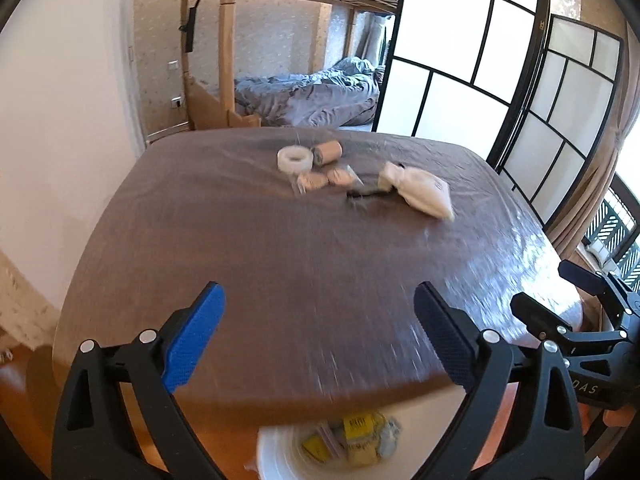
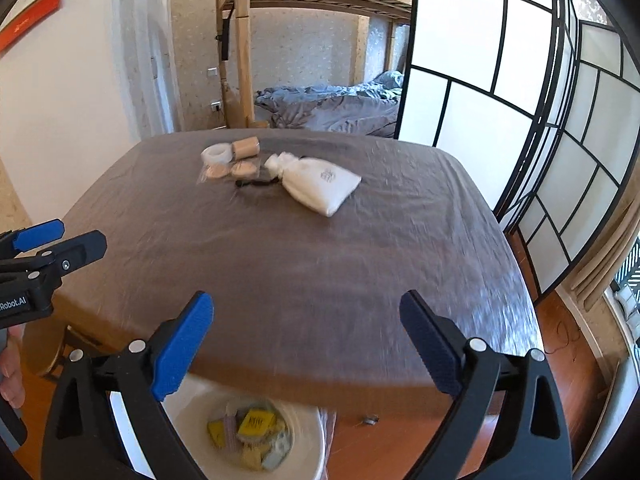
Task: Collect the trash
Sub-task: 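Move both grippers back to the table toward the white pouch and tape roll, then grasp the white drawstring pouch with the right gripper while the left grasps the white tape roll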
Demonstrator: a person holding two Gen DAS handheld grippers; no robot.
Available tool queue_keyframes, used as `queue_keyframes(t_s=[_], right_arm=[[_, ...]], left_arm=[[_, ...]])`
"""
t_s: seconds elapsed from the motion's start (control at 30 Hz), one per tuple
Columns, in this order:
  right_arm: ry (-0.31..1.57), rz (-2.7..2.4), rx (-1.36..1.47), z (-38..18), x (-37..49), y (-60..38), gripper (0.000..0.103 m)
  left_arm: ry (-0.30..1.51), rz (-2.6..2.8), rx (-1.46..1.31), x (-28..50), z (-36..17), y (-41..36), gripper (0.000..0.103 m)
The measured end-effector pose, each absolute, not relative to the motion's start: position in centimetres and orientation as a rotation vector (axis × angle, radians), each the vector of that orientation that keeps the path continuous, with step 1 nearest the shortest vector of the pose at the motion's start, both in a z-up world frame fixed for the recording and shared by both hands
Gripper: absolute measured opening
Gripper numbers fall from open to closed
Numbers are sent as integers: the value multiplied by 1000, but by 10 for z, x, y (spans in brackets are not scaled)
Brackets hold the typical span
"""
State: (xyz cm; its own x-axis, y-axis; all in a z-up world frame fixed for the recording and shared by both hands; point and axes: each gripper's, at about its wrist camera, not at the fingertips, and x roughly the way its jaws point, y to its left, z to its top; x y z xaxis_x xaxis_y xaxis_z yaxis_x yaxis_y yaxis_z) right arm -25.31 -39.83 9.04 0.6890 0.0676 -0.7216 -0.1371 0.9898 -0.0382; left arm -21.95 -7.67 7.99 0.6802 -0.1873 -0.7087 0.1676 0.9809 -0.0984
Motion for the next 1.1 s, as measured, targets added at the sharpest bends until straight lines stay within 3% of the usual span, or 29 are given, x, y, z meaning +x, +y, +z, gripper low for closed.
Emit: queue_keyframes(t_s=[0.33,0.73,0.93,1.0,1.1], right_arm=[[834,68,-39,83,-165,-381,93],[894,101,-190,53,-79,-381,92],[923,149,-198,38,-47,-384,92],[927,165,-192,37,-42,-385,89],[942,188,-185,35,-38,-385,88]], left_arm=[[845,-230,-22,-130,63,-72,96],[897,-182,-66,-51,43,-75,96],[939,-182,-54,-13,27,-84,87],[957,-195,-59,-5,23,-85,74],[965,-195,-82,3,19,-82,73]])
